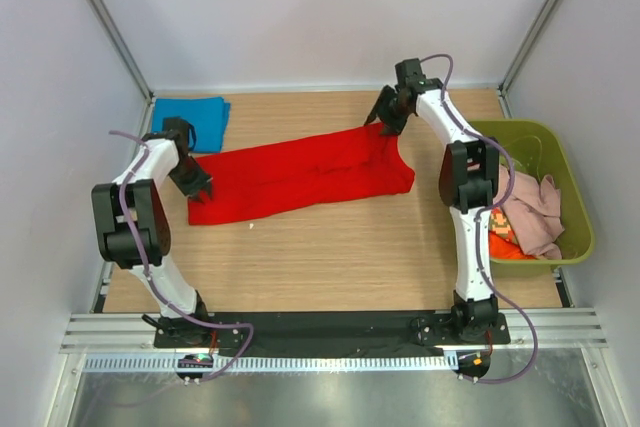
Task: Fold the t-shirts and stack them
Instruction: Fold the tshirt
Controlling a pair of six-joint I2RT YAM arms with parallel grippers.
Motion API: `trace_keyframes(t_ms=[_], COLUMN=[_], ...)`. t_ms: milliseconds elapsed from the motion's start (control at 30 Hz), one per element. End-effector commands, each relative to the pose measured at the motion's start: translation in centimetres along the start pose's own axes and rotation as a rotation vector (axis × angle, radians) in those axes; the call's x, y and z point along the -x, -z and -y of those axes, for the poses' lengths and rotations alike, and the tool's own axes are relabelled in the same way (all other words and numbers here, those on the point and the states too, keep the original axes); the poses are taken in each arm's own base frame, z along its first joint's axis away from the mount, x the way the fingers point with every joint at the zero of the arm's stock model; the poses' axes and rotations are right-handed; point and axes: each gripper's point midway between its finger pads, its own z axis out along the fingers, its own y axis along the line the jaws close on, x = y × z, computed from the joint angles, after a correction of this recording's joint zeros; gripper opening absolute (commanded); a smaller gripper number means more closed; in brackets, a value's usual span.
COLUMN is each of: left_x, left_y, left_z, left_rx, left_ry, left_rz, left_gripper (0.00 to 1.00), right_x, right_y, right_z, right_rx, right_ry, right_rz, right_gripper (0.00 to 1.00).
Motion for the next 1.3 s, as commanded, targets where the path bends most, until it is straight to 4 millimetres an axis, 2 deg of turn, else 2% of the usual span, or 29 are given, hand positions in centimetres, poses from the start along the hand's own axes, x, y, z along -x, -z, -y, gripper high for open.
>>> trace_keyframes(t_ms=[0,67,200,433,633,800,967,1100,1267], left_x=[0.4,-0.3,-0.8,-0.8,-0.7,-0.7,-0.8,-0.8,-0.7], left_y=[1.7,1.7,1.7,1.7,2.0,2.0,2.0,1.9,2.2], left_z=[0.6,0.9,1.2,1.1,1.1,1.0,1.0,1.0,1.0], left_rx=[-0.054,-0.082,-0.109,-0.105,-0.101,-0.099,-0.101,-0.103,-0.101], left_ry=[0.01,0.016,0.027,0.021,0.014,0.014,0.011,0.014,0.009], left_rz=[0.047,0.025,0.009,0.009,0.017,0.013,0.014,0.01,0.018], left_gripper=[0.25,0.25,0.25,0.25,0.25,0.26,0.25,0.26,0.26], right_x=[-2.6,-4.5,-6.9,-8.5,-8.6,-8.7,-9.3,-9.6,-8.8], right_y=[4.7,4.7,3.9,2.3,1.7,1.8,2.2,1.7,1.2], right_z=[-0.2,0.5,0.6,1.0,1.1,1.4,2.7,2.6,2.2], right_rx=[0.029,0.025,0.024,0.008,0.005,-0.011,-0.061,-0.045,-0.039], right_ry=[0.104,0.089,0.091,0.08,0.069,0.071,0.074,0.073,0.071], right_rz=[-0.062,-0.103,-0.141,-0.192,-0.182,-0.185,-0.185,-0.193,-0.179], right_gripper=[0.57,0.5,0.5,0.47,0.34,0.35,0.38,0.38,0.36])
